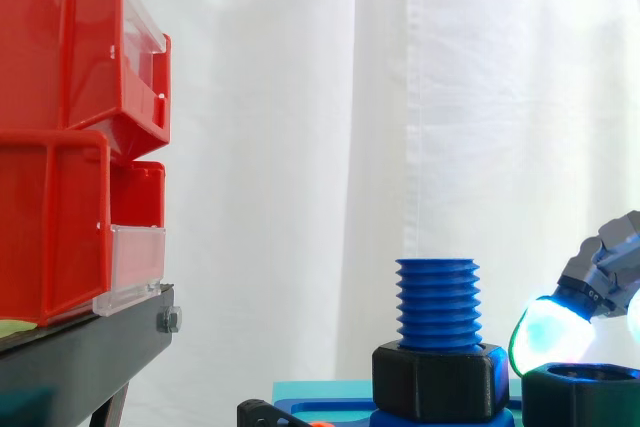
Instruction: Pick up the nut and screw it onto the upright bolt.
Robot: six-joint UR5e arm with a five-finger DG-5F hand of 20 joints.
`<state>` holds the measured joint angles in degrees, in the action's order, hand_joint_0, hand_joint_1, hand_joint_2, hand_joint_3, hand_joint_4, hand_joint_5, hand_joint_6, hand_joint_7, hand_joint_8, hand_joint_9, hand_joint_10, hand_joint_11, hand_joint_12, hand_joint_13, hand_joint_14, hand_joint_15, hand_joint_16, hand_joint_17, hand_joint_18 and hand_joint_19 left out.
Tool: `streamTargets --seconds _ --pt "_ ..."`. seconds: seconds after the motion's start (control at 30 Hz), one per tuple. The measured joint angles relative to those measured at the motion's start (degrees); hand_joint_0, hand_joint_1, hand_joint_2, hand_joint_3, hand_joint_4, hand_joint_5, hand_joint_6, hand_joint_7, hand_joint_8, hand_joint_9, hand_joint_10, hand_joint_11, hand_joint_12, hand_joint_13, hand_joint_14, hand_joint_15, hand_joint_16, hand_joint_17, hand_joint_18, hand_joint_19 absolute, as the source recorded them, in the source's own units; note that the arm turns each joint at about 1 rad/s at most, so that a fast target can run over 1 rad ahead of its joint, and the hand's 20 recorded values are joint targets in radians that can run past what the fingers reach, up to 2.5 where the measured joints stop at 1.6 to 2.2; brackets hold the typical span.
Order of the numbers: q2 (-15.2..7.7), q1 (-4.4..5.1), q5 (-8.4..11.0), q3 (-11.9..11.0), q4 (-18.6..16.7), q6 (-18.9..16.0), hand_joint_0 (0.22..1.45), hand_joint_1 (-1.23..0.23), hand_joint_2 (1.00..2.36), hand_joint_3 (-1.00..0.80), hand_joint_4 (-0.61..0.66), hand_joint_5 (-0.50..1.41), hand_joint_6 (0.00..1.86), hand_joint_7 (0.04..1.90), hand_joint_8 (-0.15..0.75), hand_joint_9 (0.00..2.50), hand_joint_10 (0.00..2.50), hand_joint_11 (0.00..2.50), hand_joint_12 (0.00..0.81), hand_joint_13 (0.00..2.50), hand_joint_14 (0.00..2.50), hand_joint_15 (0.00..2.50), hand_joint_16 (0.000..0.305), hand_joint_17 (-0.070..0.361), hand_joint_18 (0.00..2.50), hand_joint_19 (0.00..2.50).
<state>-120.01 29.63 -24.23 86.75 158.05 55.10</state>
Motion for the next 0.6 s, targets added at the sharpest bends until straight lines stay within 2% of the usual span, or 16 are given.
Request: streamTargets --seconds 0.27,0.47,0.5,0.6 --pt "0.0 -0.38 -0.18 0.0 0.9 0.0 0.41 -0.73 1.00 -0.50 0.23 -0.29 0.50 0.79 0.297 0.09 0.00 0.00 0.423 0.04 0.00 0.00 0.067 0.151 0.03 0.00" --pt "0.0 -0.47 -0.20 0.0 1.0 -0.1 0.38 -0.71 1.00 -0.50 0.26 -0.30 0.50 0.86 0.299 0.05 0.00 0.00 0.431 0.02 0.00 0.00 0.069 0.155 0.00 0.00" --pt "0.0 -0.49 -0.21 0.0 1.0 -0.1 0.38 -0.76 1.00 -0.50 0.28 -0.29 0.50 0.84 0.318 0.12 0.00 0.00 0.443 0.09 0.00 0.00 0.071 0.160 0.11 0.00" --pt "0.0 -0.57 -0.41 0.0 1.0 0.1 0.37 -0.77 1.00 -0.50 0.29 -0.29 0.50 0.85 0.323 0.12 0.00 0.00 0.448 0.09 0.00 0.00 0.072 0.162 0.12 0.00"
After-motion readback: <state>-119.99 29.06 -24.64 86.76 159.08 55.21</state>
